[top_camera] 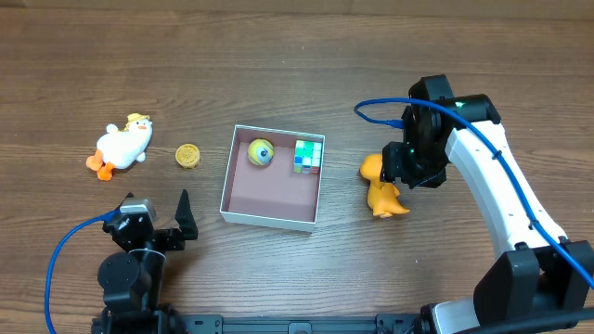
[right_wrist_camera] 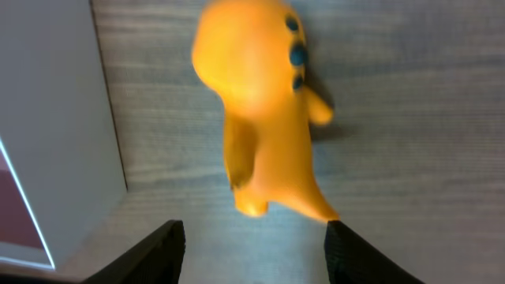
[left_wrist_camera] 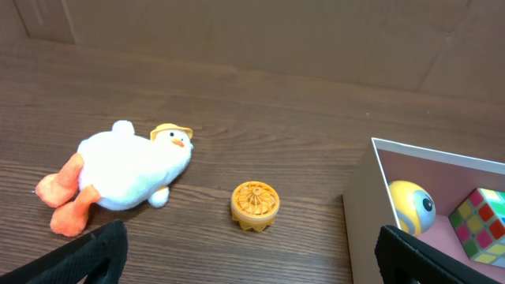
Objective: Pack container
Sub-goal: 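Lower right gripper onto the orange dinosaur and grasp it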
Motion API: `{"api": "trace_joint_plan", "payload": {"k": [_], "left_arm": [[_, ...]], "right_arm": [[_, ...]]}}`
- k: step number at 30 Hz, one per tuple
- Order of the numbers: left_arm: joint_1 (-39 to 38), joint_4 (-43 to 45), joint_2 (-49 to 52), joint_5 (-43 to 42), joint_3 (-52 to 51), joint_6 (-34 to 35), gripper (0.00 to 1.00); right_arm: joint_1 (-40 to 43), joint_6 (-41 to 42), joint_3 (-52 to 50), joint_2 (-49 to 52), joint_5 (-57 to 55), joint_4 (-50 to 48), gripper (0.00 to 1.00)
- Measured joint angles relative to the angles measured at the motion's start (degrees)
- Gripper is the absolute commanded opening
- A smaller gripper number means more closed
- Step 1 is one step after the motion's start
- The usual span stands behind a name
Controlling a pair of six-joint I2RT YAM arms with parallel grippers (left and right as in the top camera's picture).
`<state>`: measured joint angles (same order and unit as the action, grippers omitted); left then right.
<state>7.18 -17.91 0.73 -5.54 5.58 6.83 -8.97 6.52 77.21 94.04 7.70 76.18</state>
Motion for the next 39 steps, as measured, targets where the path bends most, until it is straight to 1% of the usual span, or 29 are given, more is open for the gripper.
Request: {"api": "trace_joint_plan", "payload": {"k": [2, 3, 6, 12, 25, 29, 39], "left_arm": [[0.0, 0.02, 0.02, 0.0, 0.0, 0.0, 1.0], [0.0, 0.02, 0.0, 0.0, 0.0, 0.0, 1.0], [0.0, 0.0, 0.0, 0.0, 0.0, 0.0, 1.0], [0.0, 0.0, 0.0, 0.0, 0.0, 0.0, 1.0], [0.0, 0.0, 0.02, 0.0, 0.0, 0.0, 1.0], [0.0, 0.0, 0.02, 0.0, 0.0, 0.0, 1.0], [0.0, 0.0, 0.02, 0.0, 0.0, 0.0, 1.0]], "right_arm": [[0.0, -0.24, 0.0, 0.0, 0.2, -0.96, 0.58], [0.0, -0.33, -0.02, 0.0, 0.31, -1.2, 0.55], [0.0, -0.5, -0.81, -0.02, 0.52, -2.58, 0.54], [0.0, -0.55, -7.13, 0.0, 1.53, -5.05, 0.54], [0.0, -0.57, -8.39, 0.0, 3.06, -8.85, 0.54], [0.0, -0.55, -8.76, 0.0, 3.34, -9.4, 0.49], [0.0, -0.57, -8.76, 1.55, 3.52, -10.32, 0.48]]}}
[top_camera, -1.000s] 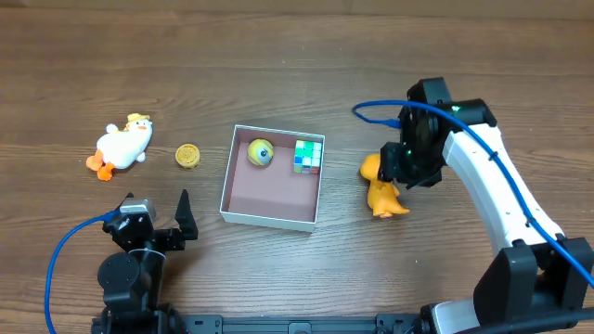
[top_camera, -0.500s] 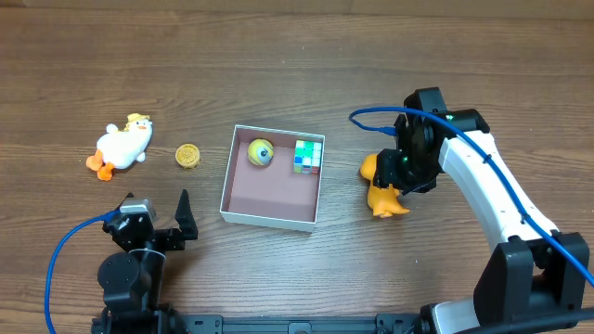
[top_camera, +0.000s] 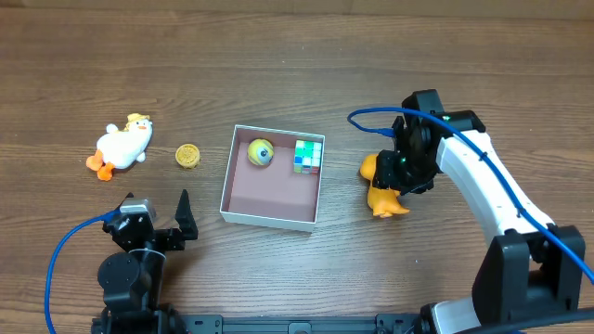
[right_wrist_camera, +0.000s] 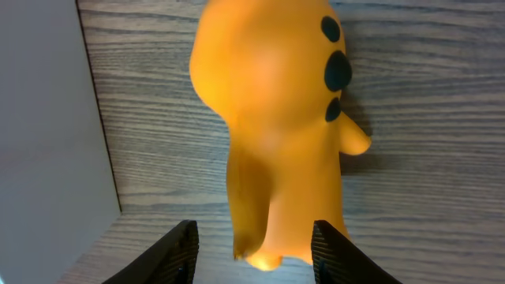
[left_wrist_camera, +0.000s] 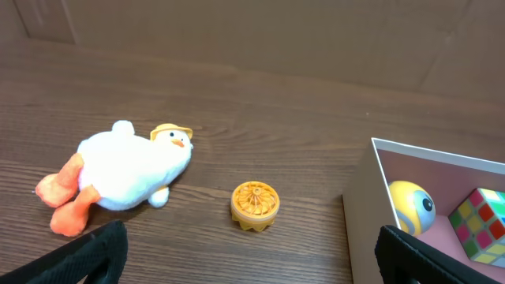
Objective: Pack container
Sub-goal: 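Lower right gripper onto the orange dinosaur and grasp it, then lift the orange dinosaur with right gripper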
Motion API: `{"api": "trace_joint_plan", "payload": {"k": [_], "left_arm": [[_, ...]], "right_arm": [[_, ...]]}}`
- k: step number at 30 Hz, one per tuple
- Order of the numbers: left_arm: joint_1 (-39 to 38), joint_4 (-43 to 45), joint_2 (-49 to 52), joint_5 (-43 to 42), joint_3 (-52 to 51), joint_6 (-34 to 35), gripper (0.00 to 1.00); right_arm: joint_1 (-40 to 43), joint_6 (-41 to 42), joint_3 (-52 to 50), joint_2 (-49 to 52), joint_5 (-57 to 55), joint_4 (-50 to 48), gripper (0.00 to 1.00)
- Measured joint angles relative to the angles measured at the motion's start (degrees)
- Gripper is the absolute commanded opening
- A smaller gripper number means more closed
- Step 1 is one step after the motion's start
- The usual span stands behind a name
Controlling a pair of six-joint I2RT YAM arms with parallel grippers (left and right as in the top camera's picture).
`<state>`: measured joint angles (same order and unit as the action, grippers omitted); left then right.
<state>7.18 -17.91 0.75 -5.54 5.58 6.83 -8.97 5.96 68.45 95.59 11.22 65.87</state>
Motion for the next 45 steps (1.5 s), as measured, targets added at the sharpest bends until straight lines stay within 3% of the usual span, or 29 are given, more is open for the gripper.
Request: {"api": "trace_joint_plan", "payload": {"k": [3, 10, 16, 25, 38, 45], "left_arm": [[0.0, 0.02, -0.02, 0.0, 0.0, 0.0, 1.0], [0.0, 0.0, 0.0, 0.0, 0.0, 0.0, 1.0], [0.0, 0.0, 0.0, 0.0, 0.0, 0.0, 1.0], [0.0, 0.0, -0.02, 0.0, 0.0, 0.0, 1.0], [0.0, 0.04, -0.02, 0.0, 0.0, 0.0, 1.0], [0.0, 0.02, -0.02, 0.0, 0.0, 0.0, 1.0]], "right_arm": [[0.0, 0.02, 0.0, 1.51, 0.07, -0.28, 0.44], [0.0, 0.0, -0.22, 2.84, 0.57, -0.76, 0.19], [0.0, -0.15, -0.22, 2.84, 0.61, -1.01, 0.04], [0.0, 0.0, 2.73, 2.91, 0.26, 1.49, 0.04], [-0.02, -0.26, 28.13, 3.32, -3.74, 14.49, 0.04], [-4.11, -5.33, 36.11, 3.32, 0.09, 16.02, 0.04]]}}
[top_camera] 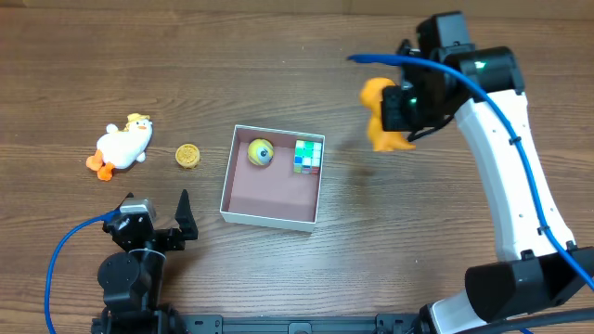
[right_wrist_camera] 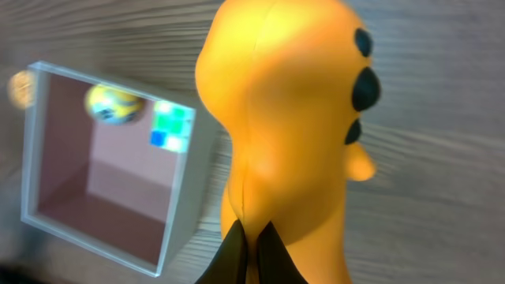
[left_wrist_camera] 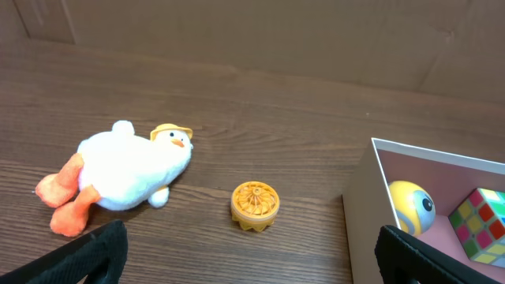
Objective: Pack container
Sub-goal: 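Lift the orange dinosaur with right gripper, then carry the dinosaur over the box and lower it inside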
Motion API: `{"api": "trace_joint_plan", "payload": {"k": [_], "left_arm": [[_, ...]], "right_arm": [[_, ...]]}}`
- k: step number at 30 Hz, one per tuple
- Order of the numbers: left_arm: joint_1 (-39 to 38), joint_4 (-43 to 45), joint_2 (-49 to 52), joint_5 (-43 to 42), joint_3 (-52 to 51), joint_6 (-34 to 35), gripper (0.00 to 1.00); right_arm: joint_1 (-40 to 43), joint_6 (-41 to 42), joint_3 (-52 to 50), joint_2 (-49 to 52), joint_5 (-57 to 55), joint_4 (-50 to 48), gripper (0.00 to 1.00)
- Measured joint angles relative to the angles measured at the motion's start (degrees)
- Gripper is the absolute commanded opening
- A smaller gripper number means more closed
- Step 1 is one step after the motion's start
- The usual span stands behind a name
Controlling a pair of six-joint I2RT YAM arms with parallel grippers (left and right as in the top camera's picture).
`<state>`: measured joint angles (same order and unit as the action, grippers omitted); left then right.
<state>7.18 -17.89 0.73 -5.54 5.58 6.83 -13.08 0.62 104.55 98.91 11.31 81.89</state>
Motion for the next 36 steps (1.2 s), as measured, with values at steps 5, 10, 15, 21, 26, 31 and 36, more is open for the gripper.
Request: {"api": "trace_joint_plan", "payload": {"k": [5, 10, 15, 21, 26, 31, 36], "left_arm": [[0.0, 0.0, 0.02, 0.0, 0.0, 0.0, 1.0], [0.0, 0.0, 0.02, 0.0, 0.0, 0.0, 1.0], [0.0, 0.0, 0.0, 0.0, 0.0, 0.0, 1.0], [0.0, 0.0, 0.02, 0.0, 0.0, 0.0, 1.0], [0.0, 0.0, 0.0, 0.0, 0.0, 0.0, 1.0], [0.0, 0.0, 0.02, 0.0, 0.0, 0.0, 1.0], [0.0, 0.0, 0.0, 0.0, 0.0, 0.0, 1.0]], "right_arm": [[-10.86, -11.1, 0.46, 0.02, 3.37, -0.28, 0.04], [-21.68, -27.39, 0.46, 0.0, 4.39, -0.09, 0.04], [-27.15, -40.15, 0.46, 0.02, 4.42, -0.04, 0.04], [-27.5, -46.93, -0.07, 1.33, 4.37, -3.93, 0.04], [-27.5, -47.84, -1.7, 5.64, 4.33, -6.43, 0.04], [-27.43, -48.3, -1.99, 8.79, 4.33, -7.04, 0.04], [-26.8, -48.43, -1.99, 11.21, 4.37, -6.58, 0.04]]}}
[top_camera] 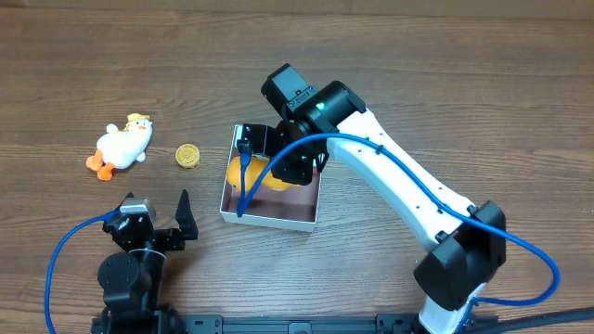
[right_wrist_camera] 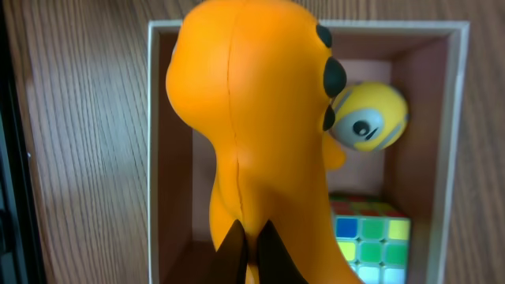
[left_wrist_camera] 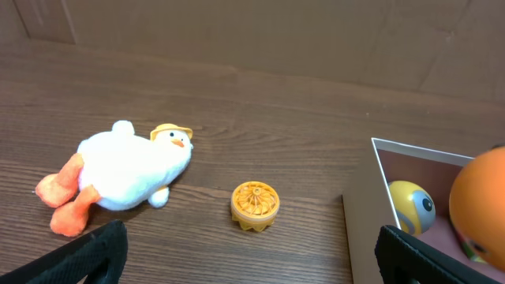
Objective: Pack container
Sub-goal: 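Carry the dinosaur over the box and lower it inside, then open right gripper to release the dinosaur into the box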
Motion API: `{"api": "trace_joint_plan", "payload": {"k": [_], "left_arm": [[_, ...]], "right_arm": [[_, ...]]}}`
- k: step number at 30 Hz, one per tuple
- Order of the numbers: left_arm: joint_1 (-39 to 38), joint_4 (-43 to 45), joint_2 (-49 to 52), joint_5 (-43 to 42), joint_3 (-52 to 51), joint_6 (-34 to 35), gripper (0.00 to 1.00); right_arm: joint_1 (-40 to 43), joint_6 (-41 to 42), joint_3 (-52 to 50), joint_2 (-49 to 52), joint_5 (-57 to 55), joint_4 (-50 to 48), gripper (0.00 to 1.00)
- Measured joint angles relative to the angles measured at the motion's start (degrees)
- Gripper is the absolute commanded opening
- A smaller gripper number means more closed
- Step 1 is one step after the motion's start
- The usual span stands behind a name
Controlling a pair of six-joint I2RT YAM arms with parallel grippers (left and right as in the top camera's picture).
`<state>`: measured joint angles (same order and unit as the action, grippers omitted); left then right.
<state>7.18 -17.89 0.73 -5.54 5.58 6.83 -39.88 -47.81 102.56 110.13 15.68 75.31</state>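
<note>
My right gripper (right_wrist_camera: 251, 246) is shut on an orange toy figure (right_wrist_camera: 252, 126) and holds it over the white box (top_camera: 270, 217) with the pink floor. The toy (top_camera: 249, 173) hangs above the box's left half. A yellow ball (right_wrist_camera: 367, 117) and a colour cube (right_wrist_camera: 367, 244) lie inside the box. A white plush duck (top_camera: 121, 144) and a small orange round piece (top_camera: 188, 155) lie on the table left of the box. My left gripper (left_wrist_camera: 252, 264) stays low at the front left, open, with nothing between its fingers.
The right arm (top_camera: 390, 186) stretches across the table's middle from the front right, with its blue cable (top_camera: 243, 181) dangling over the box. A brown cardboard wall (left_wrist_camera: 252, 31) runs along the far side.
My right gripper has carried the orange toy from high at the box's far right to directly over the box's left half. The left arm, duck and round piece have stayed put.
First my right gripper stood open over the orange toy lying right of the box. It then sat lower around it. Later it was shut on the toy, lifted at the far right. Now the toy hangs over the box.
</note>
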Motion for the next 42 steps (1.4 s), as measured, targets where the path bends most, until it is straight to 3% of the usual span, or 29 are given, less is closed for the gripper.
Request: {"api": "trace_joint_plan", "payload": {"k": [18, 30, 33, 35, 42], "left_arm": [[0.0, 0.0, 0.0, 0.0, 0.0, 0.0, 1.0], [0.0, 0.0, 0.02, 0.0, 0.0, 0.0, 1.0], [0.0, 0.0, 0.0, 0.0, 0.0, 0.0, 1.0], [0.0, 0.0, 0.0, 0.0, 0.0, 0.0, 1.0], [0.0, 0.0, 0.02, 0.0, 0.0, 0.0, 1.0]], "right_arm": [[3.19, 0.0, -0.61, 5.7, 2.12, 2.45, 0.04], [3.19, 0.0, -8.31, 5.81, 3.65, 0.57, 0.04], [3.19, -0.15, -8.33, 5.81, 3.8, 0.39, 0.32], [3.19, -0.26, -8.35, 5.81, 3.91, 0.28, 0.43], [3.19, 0.0, -8.35, 5.81, 5.14, 0.28, 0.48]]}}
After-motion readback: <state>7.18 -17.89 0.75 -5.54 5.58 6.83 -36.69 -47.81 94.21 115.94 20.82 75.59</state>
